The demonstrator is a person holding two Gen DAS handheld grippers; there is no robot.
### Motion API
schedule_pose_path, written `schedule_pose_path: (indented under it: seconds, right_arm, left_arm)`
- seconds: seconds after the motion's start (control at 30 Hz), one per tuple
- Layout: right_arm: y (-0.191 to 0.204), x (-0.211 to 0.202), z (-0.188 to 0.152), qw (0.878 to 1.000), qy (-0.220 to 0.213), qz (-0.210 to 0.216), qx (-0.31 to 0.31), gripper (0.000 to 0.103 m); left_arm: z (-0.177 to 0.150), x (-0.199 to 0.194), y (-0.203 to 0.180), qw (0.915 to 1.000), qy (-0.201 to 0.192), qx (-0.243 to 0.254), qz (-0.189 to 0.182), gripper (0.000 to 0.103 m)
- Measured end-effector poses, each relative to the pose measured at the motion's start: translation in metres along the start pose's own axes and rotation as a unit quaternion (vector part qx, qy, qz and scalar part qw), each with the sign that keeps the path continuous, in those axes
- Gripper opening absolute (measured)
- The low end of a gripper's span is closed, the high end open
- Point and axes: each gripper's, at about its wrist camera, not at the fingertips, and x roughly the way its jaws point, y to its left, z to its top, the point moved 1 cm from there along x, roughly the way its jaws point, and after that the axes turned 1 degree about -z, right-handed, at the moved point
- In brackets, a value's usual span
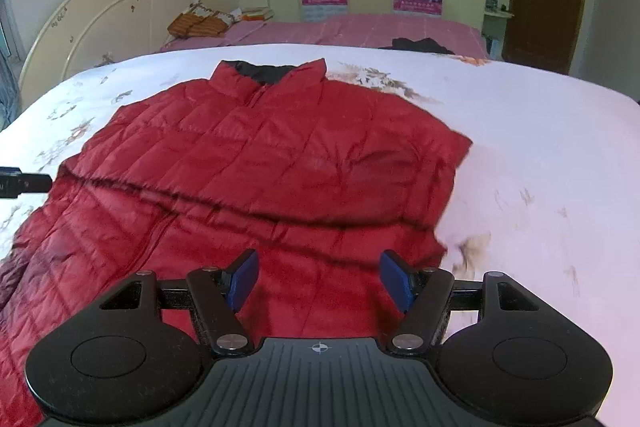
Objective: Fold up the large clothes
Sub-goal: 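Move both open tools over the hem of the narrowed jacket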
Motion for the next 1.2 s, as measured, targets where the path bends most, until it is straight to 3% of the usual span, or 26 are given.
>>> schedule_pose_path:
  seconds: [0.37, 0.63, 0.97, 1.2]
  right_arm:
    - [0.017, -0.049, -0.059, 0.998, 0.027, -0.046, 0.046, 0.066]
    - [0.025, -0.082, -0.102, 0.993, 0.042, -0.086, 0.066, 0.066]
    - [0.010, -0.109, -0.134, 0.986, 0.049, -0.129, 0.092, 0.066]
    - [0.004, -0.119, -0.146, 0.985, 0.054, -0.131, 0.103, 0.066]
  left_arm:
    - [-0.061, -0.030, 0.039, 0.9990, 0.015, -0.004, -0.042, 0.081]
    - [-0.104, -0.046, 0.076, 0.9986, 0.035, -0.007, -0.040, 0.081]
    - [-0.135, -0.053, 0.102, 0.9983, 0.050, -0.016, -0.026, 0.084]
    - [-0.148, -0.055, 0.107, 0.9966, 0.069, -0.024, -0.038, 0.091]
